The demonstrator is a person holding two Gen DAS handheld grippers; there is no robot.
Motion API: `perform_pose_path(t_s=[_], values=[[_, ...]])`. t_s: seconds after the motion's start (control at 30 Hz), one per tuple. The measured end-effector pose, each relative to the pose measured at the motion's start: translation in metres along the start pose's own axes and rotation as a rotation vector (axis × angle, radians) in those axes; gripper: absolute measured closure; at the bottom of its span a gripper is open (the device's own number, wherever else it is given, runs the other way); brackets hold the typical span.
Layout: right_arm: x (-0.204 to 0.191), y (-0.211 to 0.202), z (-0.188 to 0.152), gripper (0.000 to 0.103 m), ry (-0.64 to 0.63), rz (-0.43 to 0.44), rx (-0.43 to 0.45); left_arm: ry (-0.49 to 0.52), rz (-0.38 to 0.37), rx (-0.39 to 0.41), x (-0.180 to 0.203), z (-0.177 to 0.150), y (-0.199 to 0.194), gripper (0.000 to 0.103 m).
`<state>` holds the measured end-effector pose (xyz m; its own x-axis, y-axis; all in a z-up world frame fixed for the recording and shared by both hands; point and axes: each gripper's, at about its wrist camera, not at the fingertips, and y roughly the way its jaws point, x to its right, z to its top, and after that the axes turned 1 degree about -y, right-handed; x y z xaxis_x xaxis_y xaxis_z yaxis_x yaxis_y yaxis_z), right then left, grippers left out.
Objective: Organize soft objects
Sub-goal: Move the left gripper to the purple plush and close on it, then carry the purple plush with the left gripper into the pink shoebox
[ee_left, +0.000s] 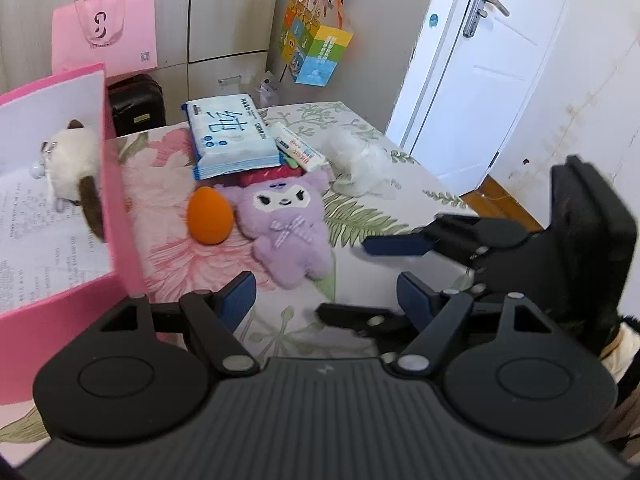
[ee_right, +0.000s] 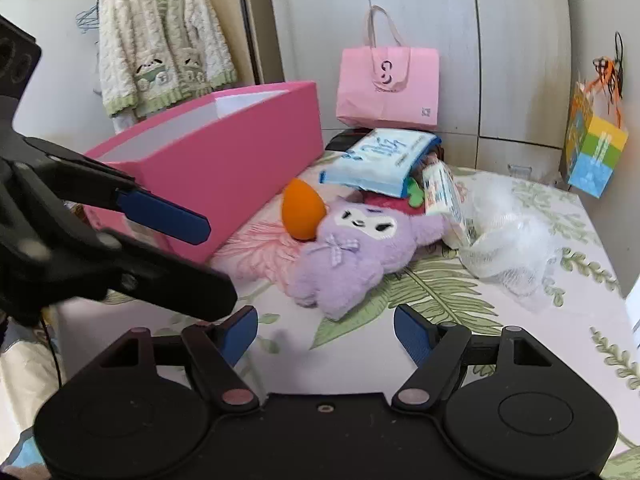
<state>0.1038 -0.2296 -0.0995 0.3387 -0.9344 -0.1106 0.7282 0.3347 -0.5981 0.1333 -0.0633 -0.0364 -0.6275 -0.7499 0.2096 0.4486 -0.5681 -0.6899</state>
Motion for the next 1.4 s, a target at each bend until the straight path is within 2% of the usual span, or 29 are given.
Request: perform_pose_path(t_s=[0.27,0.33,0.5,0.63,0.67,0.77,0.83,1.1,1.4], values=[[-0.003,0.023,0.004,0.021,-0.01,-0.026,0.055,-0.075,0.063,0.026,-0.004,0.013,0.044,0.026],[-0.004,0.03,0.009,0.021,-0.009,-0.056,0.069,-0.083,0.087,0.025,-0.007,0.019,0.055,0.026],[-0.004,0.052,0.022,0.021,0.003,-0.132,0.03,-0.103,0.134,0.004,-0.013,0.025,0.075,0.026],[-0.004,0.054,0.02,0.024,0.015,-0.134,0.023,-0.183,0.104,-0.01,-0.022,0.018,0.084,0.027],[-0.004,0.053,0.019,0.025,0.02,-0.131,0.023,-0.189,0.107,-0.006,-0.022,0.016,0.085,0.029],[-0.006,0.052,0.015,0.033,0.018,-0.137,0.036,-0.205,0.078,0.0,-0.021,0.012,0.086,0.042],[-0.009,0.05,0.012,0.044,0.01,-0.139,0.05,-0.184,0.094,0.008,-0.017,0.011,0.086,0.046],[-0.013,0.039,-0.001,0.045,0.066,-0.147,0.099,-0.148,0.121,0.034,-0.001,0.001,0.079,0.047],[-0.024,0.019,-0.01,0.046,0.118,-0.13,0.079,-0.148,0.122,0.012,0.013,-0.013,0.059,0.047]])
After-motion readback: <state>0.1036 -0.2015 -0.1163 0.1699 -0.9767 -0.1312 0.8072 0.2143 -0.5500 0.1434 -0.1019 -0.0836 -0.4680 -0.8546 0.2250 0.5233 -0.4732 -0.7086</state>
